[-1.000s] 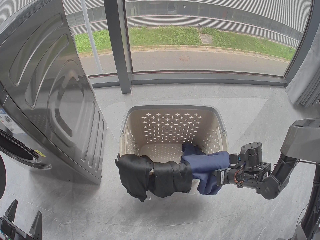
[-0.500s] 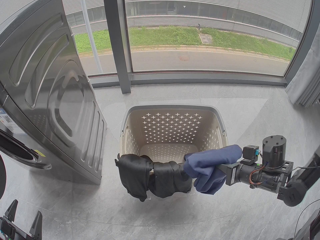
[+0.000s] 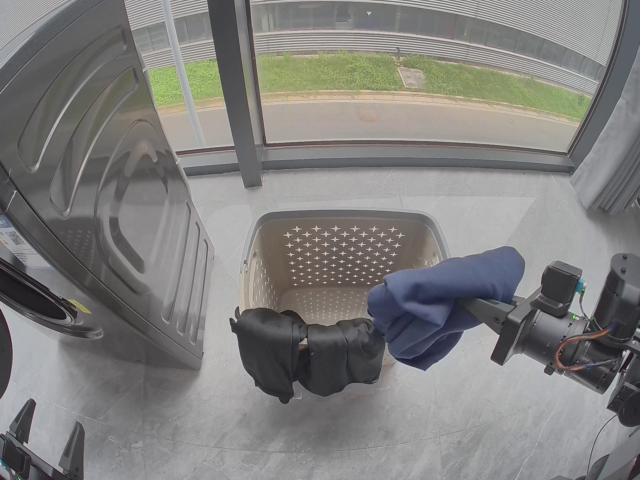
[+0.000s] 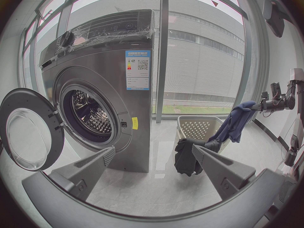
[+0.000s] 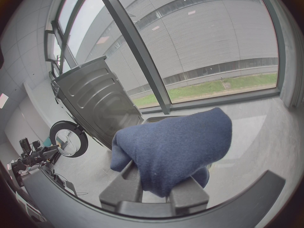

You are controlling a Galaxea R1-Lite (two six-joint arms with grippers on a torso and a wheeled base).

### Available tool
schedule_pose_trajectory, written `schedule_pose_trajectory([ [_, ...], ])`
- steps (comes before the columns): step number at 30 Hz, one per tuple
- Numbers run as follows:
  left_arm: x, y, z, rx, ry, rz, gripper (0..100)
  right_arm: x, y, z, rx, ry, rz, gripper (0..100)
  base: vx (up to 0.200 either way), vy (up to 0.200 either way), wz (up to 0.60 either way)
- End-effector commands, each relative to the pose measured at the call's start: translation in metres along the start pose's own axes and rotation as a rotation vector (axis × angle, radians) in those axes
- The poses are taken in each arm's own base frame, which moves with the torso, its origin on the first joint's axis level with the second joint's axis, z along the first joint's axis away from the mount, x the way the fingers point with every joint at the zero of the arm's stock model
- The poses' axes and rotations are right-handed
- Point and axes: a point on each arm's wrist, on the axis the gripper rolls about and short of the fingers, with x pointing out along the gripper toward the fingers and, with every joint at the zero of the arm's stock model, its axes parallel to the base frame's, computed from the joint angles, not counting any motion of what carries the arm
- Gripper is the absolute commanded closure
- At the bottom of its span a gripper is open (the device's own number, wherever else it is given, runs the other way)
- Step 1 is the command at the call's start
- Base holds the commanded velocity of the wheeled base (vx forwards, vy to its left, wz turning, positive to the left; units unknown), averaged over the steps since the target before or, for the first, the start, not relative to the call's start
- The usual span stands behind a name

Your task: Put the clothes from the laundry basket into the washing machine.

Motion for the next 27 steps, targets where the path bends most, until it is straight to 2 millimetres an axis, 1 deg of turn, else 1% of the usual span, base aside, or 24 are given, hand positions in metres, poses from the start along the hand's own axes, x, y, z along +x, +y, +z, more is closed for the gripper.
schedule_pose_trajectory([
  [1, 0.0003, 0.0002, -0.0038, 0.001, 0.004, 0.001, 0, -0.0131, 0.0056, 0.0137, -0.012, -0.073, 0.031, 100, 0.0, 0.0, 0.0],
  [6, 0.0003, 0.0002, -0.0038, 0.001, 0.005, -0.001, 0, -0.0137, 0.005, 0.0142, -0.012, -0.075, 0.027, 100, 0.0, 0.0, 0.0],
  [18, 0.0003, 0.0002, -0.0038, 0.001, 0.005, -0.001, 0, -0.0137, 0.0031, 0.0142, -0.011, -0.07, 0.013, 100, -0.2, 0.0, 0.0],
  [24, 0.0003, 0.0002, -0.0038, 0.001, 0.005, -0.001, 0, -0.0135, 0.0036, 0.0133, -0.011, -0.067, 0.008, 100, 0.0, 0.0, 0.0],
  [27, 0.0003, 0.0001, -0.0038, 0.001, 0.005, -0.002, 0, -0.0137, 0.0047, 0.0139, -0.012, -0.07, 0.013, 100, 0.0, 0.2, 0.0],
])
